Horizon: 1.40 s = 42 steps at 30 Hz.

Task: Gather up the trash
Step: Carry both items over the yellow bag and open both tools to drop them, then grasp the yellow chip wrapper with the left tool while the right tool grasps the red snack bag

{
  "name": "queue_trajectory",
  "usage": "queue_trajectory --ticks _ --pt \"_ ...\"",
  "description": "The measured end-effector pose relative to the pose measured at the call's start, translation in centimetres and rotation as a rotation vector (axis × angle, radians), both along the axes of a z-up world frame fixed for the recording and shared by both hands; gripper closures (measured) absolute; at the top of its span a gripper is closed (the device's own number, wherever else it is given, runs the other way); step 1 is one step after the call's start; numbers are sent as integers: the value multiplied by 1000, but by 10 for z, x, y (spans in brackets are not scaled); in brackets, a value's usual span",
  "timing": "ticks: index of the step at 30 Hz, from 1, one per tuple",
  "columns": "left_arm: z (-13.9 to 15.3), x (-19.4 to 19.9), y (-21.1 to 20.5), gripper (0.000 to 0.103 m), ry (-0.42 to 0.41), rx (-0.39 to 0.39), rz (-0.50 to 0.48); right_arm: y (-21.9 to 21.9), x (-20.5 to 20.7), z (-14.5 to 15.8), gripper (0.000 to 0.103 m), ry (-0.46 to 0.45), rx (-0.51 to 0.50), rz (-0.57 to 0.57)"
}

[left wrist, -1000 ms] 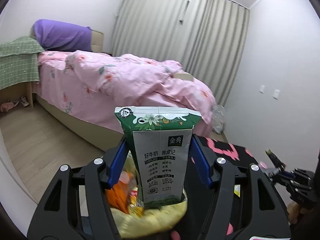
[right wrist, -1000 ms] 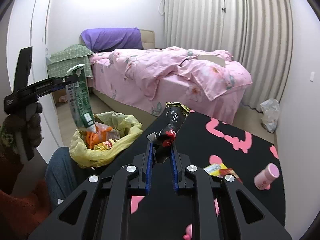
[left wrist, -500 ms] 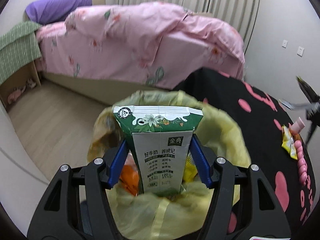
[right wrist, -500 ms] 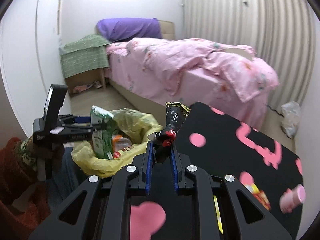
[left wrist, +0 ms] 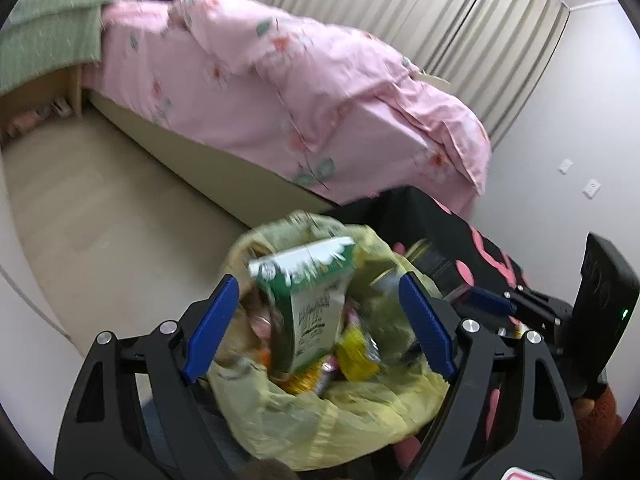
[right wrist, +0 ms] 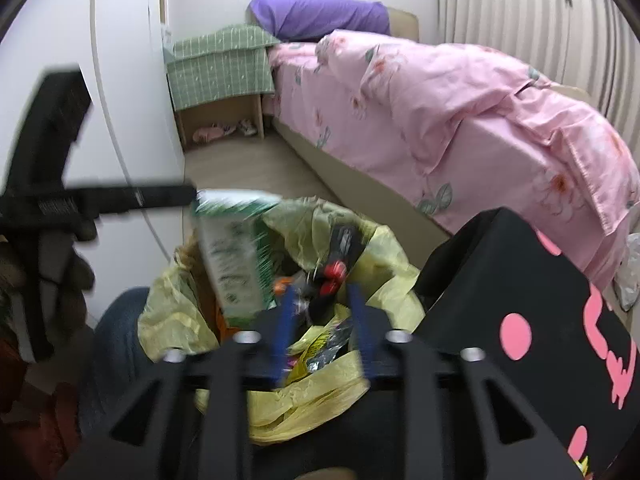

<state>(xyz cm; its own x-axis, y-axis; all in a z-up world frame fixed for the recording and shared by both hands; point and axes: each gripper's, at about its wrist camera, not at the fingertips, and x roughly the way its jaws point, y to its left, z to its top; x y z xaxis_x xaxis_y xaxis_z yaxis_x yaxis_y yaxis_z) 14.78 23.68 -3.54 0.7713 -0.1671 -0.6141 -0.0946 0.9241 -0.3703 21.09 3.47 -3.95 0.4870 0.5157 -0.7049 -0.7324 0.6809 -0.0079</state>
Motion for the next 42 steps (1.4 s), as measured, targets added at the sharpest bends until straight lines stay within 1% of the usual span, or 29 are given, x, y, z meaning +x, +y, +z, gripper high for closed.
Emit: queue_trajectory --ticks 2,6,8,11,13,15,19,21,25,28,29,31,33,35,37,40,42 --pt "7 -4 0 25 -18 20 18 -4 -4 -2 55 -10 -9 -3" --pt "17 -10 -5 25 -55 56 57 -25 -13 3 55 -15 1 -40" --pt "19 -13 -7 25 -62 53 56 -44 -19 7 55 -23 5 -72" --pt "19 -11 -19 25 -59 57 22 -73 -25 11 55 -26 21 -131" --pt "17 -9 -33 25 -52 67 -25 -99 -32 12 55 -24 30 -193" --pt "16 -5 -49 25 -52 78 -79 -122 -39 12 55 -25 16 -254" --pt "11 1 -85 25 -44 80 -186 -173 -56 12 55 -54 -11 -379" --pt "7 6 -105 25 -33 85 -239 -205 -66 14 55 -66 -11 -458" --pt "-1 15 -151 25 -12 81 -356 -264 -81 14 55 -67 41 -606" --pt "-5 18 -183 25 0 72 -439 -297 -87 9 54 -57 70 -687" --pt "-6 20 -196 25 4 78 -471 -305 -89 7 53 -54 75 -701" --pt "-7 20 -217 25 7 90 -517 -318 -92 1 47 -35 86 -714" --pt "-9 23 -237 25 16 104 -558 -323 -92 -7 46 2 92 -691" --pt "-12 28 -256 25 35 119 -590 -321 -93 -19 46 49 59 -668" --pt "-17 35 -276 25 63 131 -624 -321 -98 -26 46 31 14 -673" --pt "-22 39 -300 25 86 171 -657 -328 -105 -30 46 31 28 -674" --pt "-26 41 -314 25 92 191 -681 -335 -108 -30 46 15 32 -687"
